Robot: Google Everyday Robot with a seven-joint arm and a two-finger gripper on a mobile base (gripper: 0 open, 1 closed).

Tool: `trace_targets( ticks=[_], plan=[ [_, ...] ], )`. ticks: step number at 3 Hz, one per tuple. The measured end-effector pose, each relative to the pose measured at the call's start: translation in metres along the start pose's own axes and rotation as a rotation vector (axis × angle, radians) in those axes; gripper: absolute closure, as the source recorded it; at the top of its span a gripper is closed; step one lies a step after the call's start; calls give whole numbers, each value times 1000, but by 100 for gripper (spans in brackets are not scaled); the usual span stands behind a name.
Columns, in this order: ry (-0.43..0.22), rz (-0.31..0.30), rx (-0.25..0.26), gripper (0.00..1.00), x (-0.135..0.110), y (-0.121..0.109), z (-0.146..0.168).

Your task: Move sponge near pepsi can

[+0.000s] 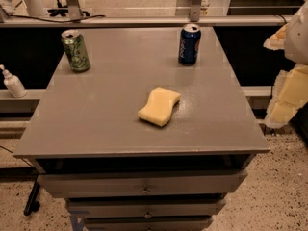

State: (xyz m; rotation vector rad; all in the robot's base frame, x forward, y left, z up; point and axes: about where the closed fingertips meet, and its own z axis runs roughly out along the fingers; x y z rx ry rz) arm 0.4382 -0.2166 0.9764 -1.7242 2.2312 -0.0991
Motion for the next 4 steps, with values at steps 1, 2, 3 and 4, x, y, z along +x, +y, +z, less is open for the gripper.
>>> trace_targets(
  ticks=[1,2,3,4],
  plan=[
    [0,0,0,0,0,0,0],
    [-32,-3,9,0,-5,2,7],
    [-96,-16,5,0,-18,7,29],
    [-157,-21,-5,0,-39,8,52]
  ],
)
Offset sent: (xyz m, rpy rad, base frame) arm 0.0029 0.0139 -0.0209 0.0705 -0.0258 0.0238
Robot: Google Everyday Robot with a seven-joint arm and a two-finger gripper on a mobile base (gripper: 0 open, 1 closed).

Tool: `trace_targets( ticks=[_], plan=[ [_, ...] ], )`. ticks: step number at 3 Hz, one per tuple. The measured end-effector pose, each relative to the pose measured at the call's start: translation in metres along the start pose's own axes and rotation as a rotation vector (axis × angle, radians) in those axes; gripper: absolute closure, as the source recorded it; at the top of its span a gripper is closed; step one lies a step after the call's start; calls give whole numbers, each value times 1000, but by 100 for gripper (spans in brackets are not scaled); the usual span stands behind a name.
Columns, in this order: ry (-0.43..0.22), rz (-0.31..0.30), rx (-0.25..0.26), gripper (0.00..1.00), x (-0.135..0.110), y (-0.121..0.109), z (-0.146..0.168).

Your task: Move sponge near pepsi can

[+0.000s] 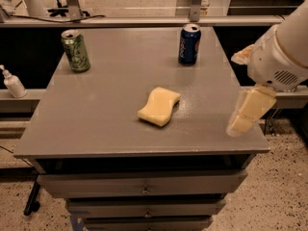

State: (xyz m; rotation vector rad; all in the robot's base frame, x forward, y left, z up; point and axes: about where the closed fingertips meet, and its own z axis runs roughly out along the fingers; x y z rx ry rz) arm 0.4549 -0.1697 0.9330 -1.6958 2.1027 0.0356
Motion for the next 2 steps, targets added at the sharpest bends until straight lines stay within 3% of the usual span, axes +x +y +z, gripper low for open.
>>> trace_targets(
  ticks=[2],
  plan=[
    [-122,37,-25,0,-51,-14,67]
  ],
)
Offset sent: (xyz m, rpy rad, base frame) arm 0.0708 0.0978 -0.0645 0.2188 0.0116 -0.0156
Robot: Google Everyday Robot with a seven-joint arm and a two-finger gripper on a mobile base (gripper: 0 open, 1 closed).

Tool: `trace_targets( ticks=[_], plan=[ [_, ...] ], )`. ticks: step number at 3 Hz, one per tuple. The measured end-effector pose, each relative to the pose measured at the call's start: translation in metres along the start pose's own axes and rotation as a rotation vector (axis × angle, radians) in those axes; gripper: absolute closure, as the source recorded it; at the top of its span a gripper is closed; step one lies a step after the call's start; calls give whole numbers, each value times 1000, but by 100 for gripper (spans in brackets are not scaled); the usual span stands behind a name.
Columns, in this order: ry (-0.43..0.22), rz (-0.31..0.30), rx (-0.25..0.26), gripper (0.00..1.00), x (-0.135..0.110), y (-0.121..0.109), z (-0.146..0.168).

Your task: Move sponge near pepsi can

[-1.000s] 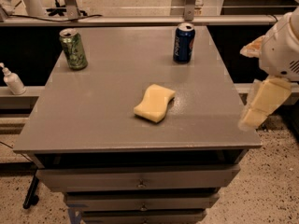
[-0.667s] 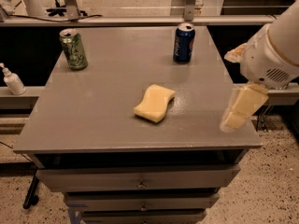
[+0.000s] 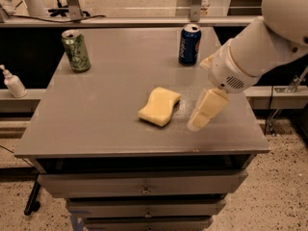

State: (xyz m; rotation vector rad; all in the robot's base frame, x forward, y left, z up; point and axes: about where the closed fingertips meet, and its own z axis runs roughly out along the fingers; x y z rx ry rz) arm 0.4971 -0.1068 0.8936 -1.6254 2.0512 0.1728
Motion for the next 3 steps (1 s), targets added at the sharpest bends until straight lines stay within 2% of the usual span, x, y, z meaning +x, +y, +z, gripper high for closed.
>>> trace_targets(
  ticks=[2,3],
  plan=[
    [-84,117,-30,0,-20,-8,59],
    [-96,168,-50,17,-25,-8,78]
  ],
)
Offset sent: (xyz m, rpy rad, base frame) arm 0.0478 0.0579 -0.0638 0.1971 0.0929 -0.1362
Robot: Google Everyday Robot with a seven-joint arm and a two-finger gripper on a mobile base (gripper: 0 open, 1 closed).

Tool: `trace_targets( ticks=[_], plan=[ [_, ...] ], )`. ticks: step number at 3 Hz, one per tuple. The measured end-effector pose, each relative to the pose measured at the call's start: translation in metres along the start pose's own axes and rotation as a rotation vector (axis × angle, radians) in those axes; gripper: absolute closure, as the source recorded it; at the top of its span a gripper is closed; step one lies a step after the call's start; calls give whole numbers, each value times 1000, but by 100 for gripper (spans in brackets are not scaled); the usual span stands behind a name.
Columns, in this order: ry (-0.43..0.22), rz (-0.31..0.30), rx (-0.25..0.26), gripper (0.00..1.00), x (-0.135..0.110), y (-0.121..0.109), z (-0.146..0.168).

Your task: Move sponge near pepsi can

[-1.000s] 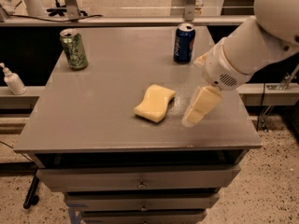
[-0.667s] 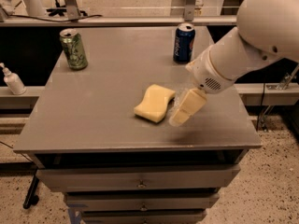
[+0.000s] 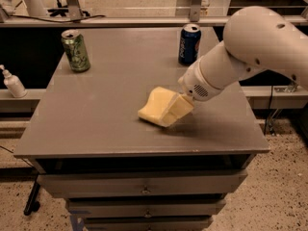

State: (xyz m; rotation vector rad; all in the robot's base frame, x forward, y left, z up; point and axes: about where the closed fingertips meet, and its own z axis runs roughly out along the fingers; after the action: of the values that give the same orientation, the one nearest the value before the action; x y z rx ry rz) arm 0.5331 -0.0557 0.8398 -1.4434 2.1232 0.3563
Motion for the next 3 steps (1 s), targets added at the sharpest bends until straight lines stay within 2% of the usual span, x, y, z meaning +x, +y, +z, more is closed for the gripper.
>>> trace_targets(
  ticks=[1,2,3],
  plan=[
    [6,52,0,49,0,-6,6],
    [14,68,12,72,0,-13,0],
    [44,48,58,95,3,-33,-22]
  ],
)
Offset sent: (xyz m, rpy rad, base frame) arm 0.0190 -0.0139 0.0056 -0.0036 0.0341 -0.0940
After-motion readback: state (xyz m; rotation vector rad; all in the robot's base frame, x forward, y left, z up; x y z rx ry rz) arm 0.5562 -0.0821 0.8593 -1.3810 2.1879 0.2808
